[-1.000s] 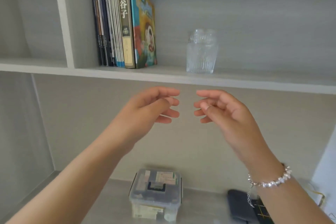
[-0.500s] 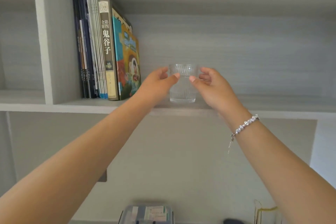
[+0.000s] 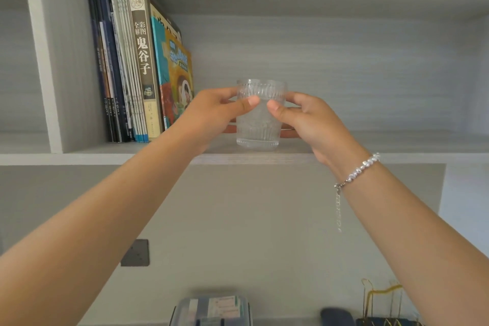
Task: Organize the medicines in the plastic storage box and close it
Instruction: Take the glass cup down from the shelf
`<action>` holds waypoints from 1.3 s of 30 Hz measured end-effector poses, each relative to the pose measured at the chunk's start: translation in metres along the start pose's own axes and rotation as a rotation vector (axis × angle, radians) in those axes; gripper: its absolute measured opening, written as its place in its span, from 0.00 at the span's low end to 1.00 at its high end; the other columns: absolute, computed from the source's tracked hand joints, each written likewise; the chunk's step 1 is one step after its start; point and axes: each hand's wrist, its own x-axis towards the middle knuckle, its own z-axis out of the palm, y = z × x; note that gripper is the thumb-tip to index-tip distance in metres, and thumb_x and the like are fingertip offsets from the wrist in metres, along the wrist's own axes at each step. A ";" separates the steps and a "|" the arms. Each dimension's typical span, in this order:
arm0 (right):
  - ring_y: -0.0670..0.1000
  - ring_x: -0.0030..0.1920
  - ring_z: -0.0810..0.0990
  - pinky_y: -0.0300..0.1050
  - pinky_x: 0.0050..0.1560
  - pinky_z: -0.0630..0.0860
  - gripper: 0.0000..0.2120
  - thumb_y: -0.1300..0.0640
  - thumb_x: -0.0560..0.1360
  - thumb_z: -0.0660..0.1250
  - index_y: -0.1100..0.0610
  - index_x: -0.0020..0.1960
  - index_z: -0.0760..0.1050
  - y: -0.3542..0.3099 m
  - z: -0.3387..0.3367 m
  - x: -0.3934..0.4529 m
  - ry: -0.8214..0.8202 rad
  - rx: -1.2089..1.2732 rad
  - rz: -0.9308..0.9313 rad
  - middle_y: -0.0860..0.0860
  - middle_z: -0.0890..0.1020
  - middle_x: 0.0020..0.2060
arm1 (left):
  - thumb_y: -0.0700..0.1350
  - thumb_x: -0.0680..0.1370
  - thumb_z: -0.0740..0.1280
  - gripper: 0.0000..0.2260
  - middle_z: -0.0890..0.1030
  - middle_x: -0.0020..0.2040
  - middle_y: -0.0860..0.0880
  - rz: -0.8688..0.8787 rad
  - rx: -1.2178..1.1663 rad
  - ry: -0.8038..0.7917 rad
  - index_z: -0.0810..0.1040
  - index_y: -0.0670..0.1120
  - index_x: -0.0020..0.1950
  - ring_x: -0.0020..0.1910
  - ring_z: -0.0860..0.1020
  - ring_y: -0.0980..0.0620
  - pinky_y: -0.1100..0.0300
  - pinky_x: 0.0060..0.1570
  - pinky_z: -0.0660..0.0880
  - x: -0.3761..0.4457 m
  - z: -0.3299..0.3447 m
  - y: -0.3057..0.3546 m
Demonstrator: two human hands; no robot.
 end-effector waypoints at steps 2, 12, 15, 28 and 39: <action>0.50 0.50 0.83 0.50 0.54 0.79 0.23 0.51 0.71 0.70 0.55 0.64 0.73 -0.011 0.000 -0.015 0.018 0.025 -0.053 0.53 0.84 0.49 | 0.59 0.65 0.71 0.23 0.84 0.50 0.57 0.014 0.002 0.017 0.78 0.54 0.58 0.51 0.81 0.59 0.62 0.47 0.79 -0.015 -0.002 0.012; 0.45 0.47 0.84 0.44 0.49 0.80 0.26 0.42 0.62 0.73 0.48 0.57 0.77 -0.023 0.001 -0.118 -0.109 0.031 -0.168 0.50 0.86 0.44 | 0.63 0.61 0.73 0.28 0.85 0.50 0.52 0.077 0.064 -0.023 0.79 0.55 0.58 0.50 0.82 0.55 0.56 0.51 0.78 -0.125 -0.009 0.030; 0.42 0.48 0.83 0.36 0.49 0.77 0.27 0.41 0.61 0.72 0.44 0.59 0.76 0.001 0.008 -0.148 -0.169 0.062 -0.126 0.43 0.85 0.47 | 0.64 0.62 0.71 0.20 0.85 0.48 0.53 0.051 0.052 -0.056 0.81 0.61 0.52 0.48 0.83 0.56 0.62 0.48 0.80 -0.157 -0.002 0.007; 0.37 0.65 0.72 0.50 0.70 0.67 0.32 0.44 0.69 0.64 0.40 0.72 0.58 0.152 0.059 -0.238 -0.305 0.158 0.376 0.38 0.74 0.65 | 0.46 0.66 0.72 0.19 0.82 0.56 0.60 -0.350 -0.238 -0.125 0.80 0.58 0.57 0.58 0.77 0.64 0.73 0.52 0.72 -0.246 0.059 -0.140; 0.35 0.64 0.68 0.43 0.63 0.74 0.25 0.36 0.71 0.57 0.28 0.66 0.55 0.267 0.070 -0.305 -0.345 0.226 0.767 0.33 0.66 0.66 | 0.48 0.73 0.70 0.22 0.81 0.54 0.62 -0.822 -0.392 -0.226 0.70 0.63 0.65 0.55 0.76 0.58 0.54 0.57 0.74 -0.309 0.118 -0.256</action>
